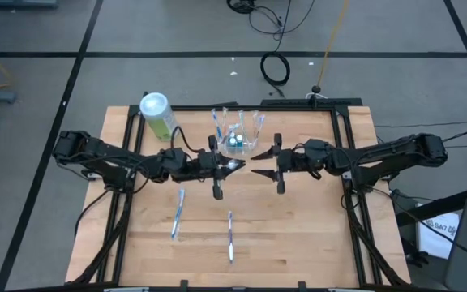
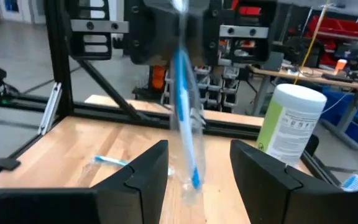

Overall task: Pick & Place toothbrushing station
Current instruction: Put the right blue toothbrush into the transparent organizer

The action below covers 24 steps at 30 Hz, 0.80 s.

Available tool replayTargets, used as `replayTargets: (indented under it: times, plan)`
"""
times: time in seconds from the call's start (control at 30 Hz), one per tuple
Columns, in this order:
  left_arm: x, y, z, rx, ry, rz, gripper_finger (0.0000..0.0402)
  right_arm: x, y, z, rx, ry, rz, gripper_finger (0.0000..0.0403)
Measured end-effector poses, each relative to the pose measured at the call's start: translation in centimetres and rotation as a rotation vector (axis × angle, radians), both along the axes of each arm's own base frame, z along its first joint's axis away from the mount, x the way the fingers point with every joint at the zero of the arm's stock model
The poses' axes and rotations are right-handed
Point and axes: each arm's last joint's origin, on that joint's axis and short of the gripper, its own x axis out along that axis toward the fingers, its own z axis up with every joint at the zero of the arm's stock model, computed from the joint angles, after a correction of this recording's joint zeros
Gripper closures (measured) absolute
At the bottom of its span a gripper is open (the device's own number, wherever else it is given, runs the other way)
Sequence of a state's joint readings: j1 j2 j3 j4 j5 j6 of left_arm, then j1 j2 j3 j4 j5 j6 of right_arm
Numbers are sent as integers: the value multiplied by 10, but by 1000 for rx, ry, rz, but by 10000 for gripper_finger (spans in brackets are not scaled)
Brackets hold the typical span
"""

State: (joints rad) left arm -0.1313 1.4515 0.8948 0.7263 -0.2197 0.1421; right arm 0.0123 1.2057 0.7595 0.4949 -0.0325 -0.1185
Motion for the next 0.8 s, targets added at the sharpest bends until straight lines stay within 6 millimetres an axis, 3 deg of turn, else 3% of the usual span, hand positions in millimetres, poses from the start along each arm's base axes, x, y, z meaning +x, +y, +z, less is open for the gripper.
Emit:
replayTargets:
  times: [0.5,0.67,0.8]
  plan:
    - [23,15,-9,-51,-42,-73,377,-3,-2,-11,30,-29,34,234]
    - [31,15,-6,-22,-49,-90,392,1,-2,-17,31,-7,33,234]
    - [38,16,-8,-21,-21,-86,376,3,-2,-19,31,-3,27,234]
